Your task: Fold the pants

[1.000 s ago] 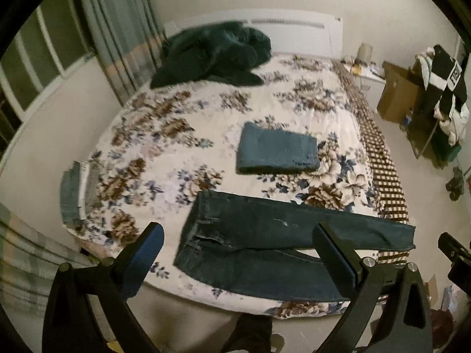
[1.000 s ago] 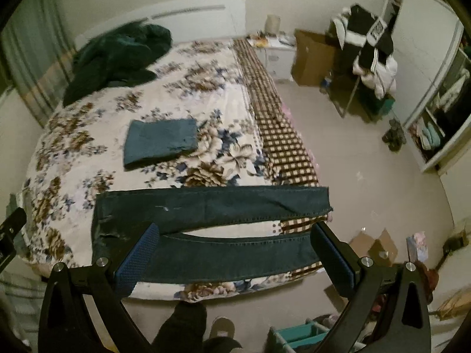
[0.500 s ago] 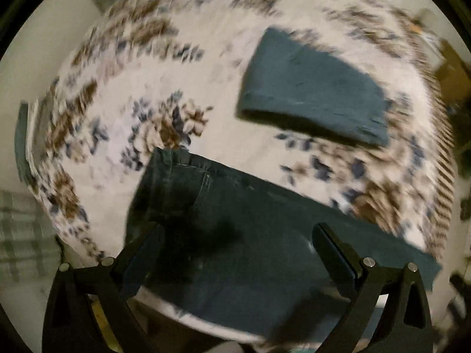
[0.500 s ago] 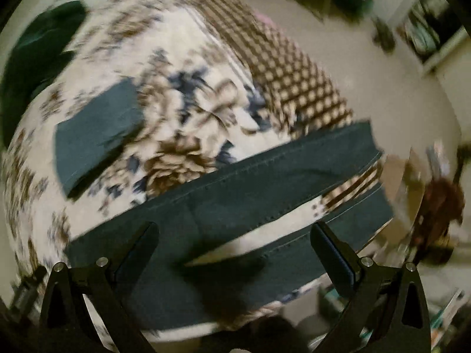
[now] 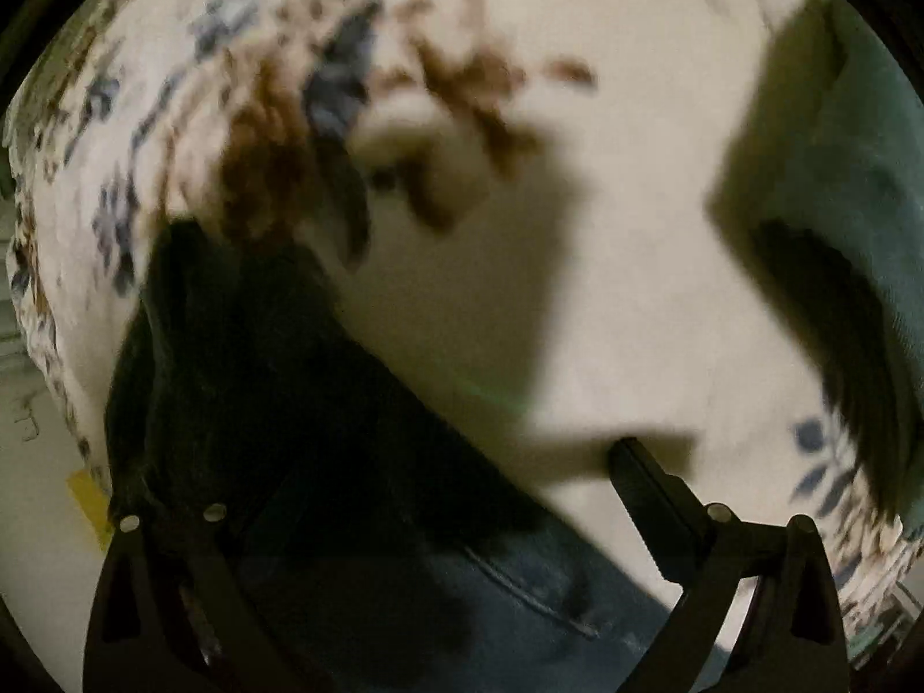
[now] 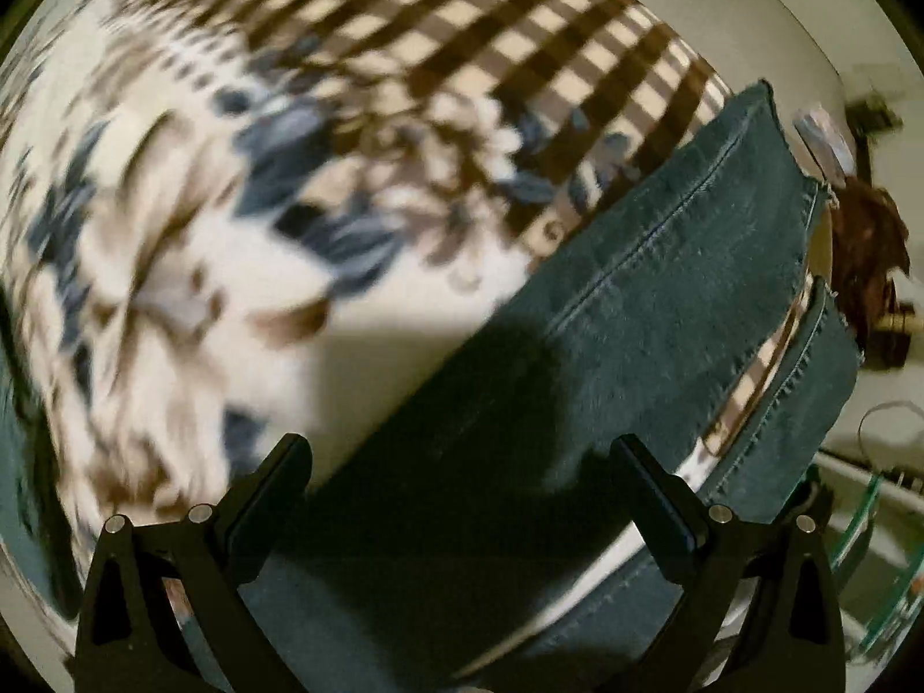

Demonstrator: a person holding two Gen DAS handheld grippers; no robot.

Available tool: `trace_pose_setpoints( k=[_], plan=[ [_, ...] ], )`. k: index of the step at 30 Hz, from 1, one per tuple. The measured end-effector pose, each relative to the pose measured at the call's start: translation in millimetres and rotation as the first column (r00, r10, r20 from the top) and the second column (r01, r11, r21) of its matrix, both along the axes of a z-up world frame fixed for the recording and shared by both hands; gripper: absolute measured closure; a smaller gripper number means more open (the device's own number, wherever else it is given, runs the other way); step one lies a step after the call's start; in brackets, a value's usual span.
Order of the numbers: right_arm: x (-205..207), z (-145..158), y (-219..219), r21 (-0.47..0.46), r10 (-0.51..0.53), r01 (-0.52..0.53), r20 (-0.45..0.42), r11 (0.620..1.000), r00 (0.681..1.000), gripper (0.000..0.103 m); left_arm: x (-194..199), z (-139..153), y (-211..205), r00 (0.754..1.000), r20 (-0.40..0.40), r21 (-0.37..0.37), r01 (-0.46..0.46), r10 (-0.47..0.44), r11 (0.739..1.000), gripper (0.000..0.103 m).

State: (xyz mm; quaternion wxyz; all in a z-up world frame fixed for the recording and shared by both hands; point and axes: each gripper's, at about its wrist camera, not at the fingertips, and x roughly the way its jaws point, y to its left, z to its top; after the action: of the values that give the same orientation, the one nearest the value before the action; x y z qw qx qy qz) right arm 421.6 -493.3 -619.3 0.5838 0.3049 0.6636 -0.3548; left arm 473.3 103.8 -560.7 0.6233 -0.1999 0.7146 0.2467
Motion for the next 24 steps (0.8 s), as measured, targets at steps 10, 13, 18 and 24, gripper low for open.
trace_pose_setpoints(
  k=[10,13,18,24],
  plan=[
    [-9,-35,-17,0.038,-0.087,0.088,-0.032,0.995,0.996,0.044,-77,68,7,0.952,0.300,-0.125,-0.027,0.064,0.992,0.091],
    [-25,-31,-25,0.031,-0.106,0.105,0.015,0.994,0.994,0.081,-105,100,-1,0.923,0.383,-0.147,0.013,0.045,0.989,0.097],
    [-58,-6,-21,0.029,-0.028,0.024,0.111,0.999,0.993,0.093,-165,139,15,0.868,0.496,-0.151,0.090,-0.003,0.984,0.099],
    [-143,33,-18,0.003,0.089,-0.091,0.191,0.996,0.978,0.094,-247,150,51,0.830,0.550,-0.211,0.033,0.091,0.977,0.099]
  ],
)
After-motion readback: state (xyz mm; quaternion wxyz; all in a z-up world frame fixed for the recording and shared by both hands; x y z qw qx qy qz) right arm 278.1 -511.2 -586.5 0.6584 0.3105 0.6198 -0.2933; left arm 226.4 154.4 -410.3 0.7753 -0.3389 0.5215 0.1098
